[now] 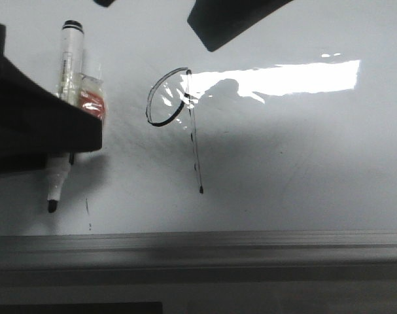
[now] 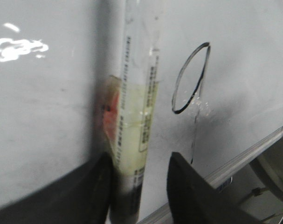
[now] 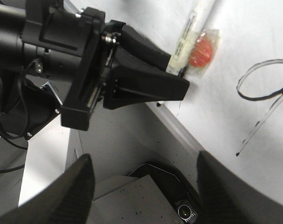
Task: Write number 9 on whiteboard
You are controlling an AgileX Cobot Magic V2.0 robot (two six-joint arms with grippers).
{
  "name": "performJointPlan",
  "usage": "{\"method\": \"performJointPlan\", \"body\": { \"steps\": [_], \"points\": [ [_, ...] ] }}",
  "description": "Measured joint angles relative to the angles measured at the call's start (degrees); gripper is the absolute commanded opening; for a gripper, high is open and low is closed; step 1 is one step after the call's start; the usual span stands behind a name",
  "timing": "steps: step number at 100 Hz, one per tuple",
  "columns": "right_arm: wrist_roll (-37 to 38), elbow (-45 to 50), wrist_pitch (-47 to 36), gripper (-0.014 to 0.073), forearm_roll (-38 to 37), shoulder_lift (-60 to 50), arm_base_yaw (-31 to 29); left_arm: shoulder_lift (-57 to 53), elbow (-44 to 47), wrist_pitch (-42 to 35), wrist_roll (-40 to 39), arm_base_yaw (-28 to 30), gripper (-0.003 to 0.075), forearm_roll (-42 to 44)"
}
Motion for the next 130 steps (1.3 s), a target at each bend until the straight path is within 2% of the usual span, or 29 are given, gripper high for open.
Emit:
{"method": "performJointPlan", "body": {
  "steps": [8, 32, 56, 64, 71, 84, 114, 130],
  "points": [
    [0.0, 0.0, 0.0, 0.0269, -0.1, -0.1, 0.0, 0.0, 0.0, -1.0, 0.0, 0.0, 0.0356, 0.0],
    [0.0, 0.8, 0.2, -0.0073, -3.0, -4.7, 0.0, -3.5, 0.0, -0.7, 0.0, 0.0, 0.0354, 1.1],
    [0.0, 9.2, -4.8, -0.0069, -4.5, -13.8, 0.0, -13.3, 2.1, 2.2, 0.0, 0.0, 0.0352, 3.5],
    [0.0, 12.4, -6.2, -0.0069, -4.5, -16.7, 0.0, -16.8, 2.6, 5.5, 0.0, 0.0, 0.0312, 3.6],
    [0.0, 14.4, -6.7, -0.0069, -4.6, -19.2, 0.0, -19.8, 2.8, 7.9, 0.0, 0.0, 0.0227, 3.6],
    [0.0, 17.1, -8.2, -0.0069, -4.9, -24.0, 0.0, -25.3, 2.9, 8.9, 0.0, 0.0, -0.002, 4.5],
    [0.0, 24.2, -17.3, -0.0062, -14.7, -39.0, 0.0, -37.9, 3.8, 9.2, 0.0, 0.0, -0.002, 13.0],
    [0.0, 30.6, -22.3, -0.0062, -16.9, -49.6, 0.0, -46.5, 7.6, 9.2, 0.0, 0.0, -0.002, 15.7]
  ]
}}
